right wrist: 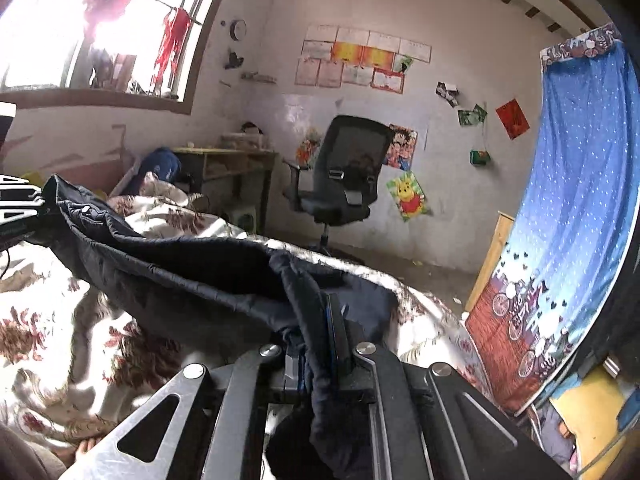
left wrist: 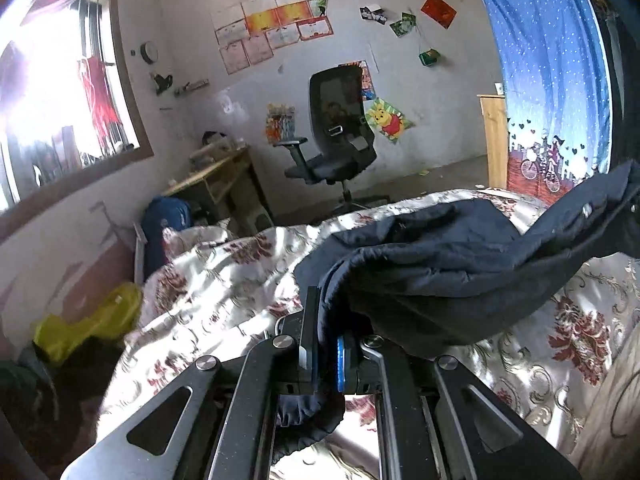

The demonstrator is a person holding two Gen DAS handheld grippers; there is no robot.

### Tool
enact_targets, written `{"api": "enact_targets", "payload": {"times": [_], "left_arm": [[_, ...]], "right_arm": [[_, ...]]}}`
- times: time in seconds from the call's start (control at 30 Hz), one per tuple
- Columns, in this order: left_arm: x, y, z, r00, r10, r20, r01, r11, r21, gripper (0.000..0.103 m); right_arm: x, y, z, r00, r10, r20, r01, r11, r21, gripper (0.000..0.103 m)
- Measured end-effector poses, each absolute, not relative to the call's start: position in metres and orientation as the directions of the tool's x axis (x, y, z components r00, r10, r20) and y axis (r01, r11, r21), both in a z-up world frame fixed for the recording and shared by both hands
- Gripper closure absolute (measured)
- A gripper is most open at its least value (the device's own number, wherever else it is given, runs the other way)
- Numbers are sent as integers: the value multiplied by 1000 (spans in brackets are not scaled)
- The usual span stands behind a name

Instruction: Fold large clothes

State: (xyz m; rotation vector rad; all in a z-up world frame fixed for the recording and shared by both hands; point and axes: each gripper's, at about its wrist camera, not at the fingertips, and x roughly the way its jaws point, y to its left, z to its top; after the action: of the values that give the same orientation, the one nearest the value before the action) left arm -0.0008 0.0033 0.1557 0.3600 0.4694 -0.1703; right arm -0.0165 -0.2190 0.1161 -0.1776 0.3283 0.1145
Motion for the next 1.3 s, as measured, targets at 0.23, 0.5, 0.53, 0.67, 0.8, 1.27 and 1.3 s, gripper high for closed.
{"api": "enact_targets", "payload": {"times": [0.23, 0.5, 0.53, 0.67, 0.8, 1.27, 1.3], "left_arm": [[75, -14, 171, 852, -35, -523, 230, 921, 314, 97], [160, -19, 167, 853, -7, -522, 175, 946, 273, 97], [172, -18, 164, 854, -9, -520, 169, 951, 261, 97], [217, -11, 151, 858, -26, -513, 164, 960, 226, 97], [268, -4, 133, 847, -35, -530, 177, 960, 219, 97], [352, -12, 53, 780, -9, -626, 204, 949, 241, 97], [356, -11, 48, 773, -10, -634, 205, 950, 235, 97]], "right_arm": [[59, -233, 132, 912, 97, -398, -164, 977, -138, 96], [144, -239, 136, 891, 99, -443, -163, 981, -109, 96], [155, -238, 134, 889, 97, -447, -164, 980, -114, 96], [194, -232, 127, 886, 93, -454, -175, 975, -140, 96], [239, -226, 113, 884, 83, -461, -178, 970, -166, 96], [340, -231, 37, 847, 40, -531, -114, 988, -106, 95], [342, -229, 33, 846, 35, -532, -114, 987, -116, 95]]}}
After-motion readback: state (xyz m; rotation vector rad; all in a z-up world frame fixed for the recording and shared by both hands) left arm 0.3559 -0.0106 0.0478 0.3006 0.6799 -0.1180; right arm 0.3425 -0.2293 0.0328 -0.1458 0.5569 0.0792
